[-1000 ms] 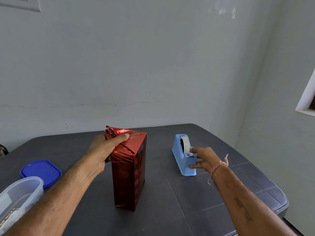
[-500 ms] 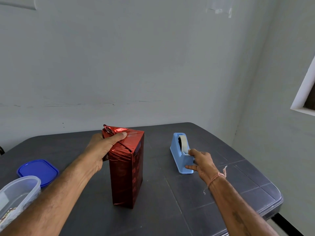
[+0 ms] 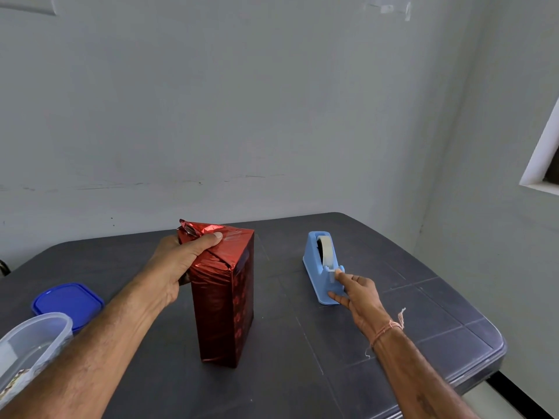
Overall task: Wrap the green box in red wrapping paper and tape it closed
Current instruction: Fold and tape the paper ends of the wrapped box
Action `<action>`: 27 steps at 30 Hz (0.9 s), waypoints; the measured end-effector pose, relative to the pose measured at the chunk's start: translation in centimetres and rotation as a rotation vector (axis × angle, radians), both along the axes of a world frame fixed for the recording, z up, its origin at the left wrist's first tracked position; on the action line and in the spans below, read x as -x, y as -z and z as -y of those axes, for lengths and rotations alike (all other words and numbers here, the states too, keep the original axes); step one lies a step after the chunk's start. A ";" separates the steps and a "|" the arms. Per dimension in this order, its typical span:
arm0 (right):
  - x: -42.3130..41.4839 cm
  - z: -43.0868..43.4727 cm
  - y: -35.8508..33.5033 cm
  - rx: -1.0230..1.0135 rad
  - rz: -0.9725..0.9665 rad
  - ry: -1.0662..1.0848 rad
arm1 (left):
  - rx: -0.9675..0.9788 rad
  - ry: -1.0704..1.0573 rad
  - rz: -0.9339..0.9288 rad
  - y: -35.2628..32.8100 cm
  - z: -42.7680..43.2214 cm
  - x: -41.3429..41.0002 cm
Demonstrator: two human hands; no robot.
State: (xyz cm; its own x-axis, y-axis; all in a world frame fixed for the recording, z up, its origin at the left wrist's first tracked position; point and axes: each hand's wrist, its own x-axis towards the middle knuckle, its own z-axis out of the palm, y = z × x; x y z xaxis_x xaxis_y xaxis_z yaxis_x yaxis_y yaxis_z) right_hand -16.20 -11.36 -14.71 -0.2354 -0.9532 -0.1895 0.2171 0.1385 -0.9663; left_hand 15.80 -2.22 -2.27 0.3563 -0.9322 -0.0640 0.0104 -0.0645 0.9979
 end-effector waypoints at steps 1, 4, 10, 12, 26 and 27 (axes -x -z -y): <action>-0.1 0.1 0.2 -0.002 -0.012 0.007 | -0.001 -0.001 -0.001 0.0 0.0 0.0; -0.4 0.3 0.9 0.005 -0.200 0.102 | 0.005 -0.007 0.001 0.0 -0.1 0.0; -0.6 0.1 0.8 0.011 -0.222 0.184 | 0.005 -0.005 0.017 0.0 0.0 -0.1; -0.4 0.0 0.5 0.002 -0.152 0.159 | 0.000 0.000 0.011 0.1 0.0 -0.2; 0.0 -0.5 0.2 -0.045 -0.012 0.035 | -0.006 0.008 0.011 0.1 0.0 -0.2; -0.1 -0.6 0.4 -0.051 -0.017 0.039 | -0.010 0.006 0.010 0.1 0.0 -0.2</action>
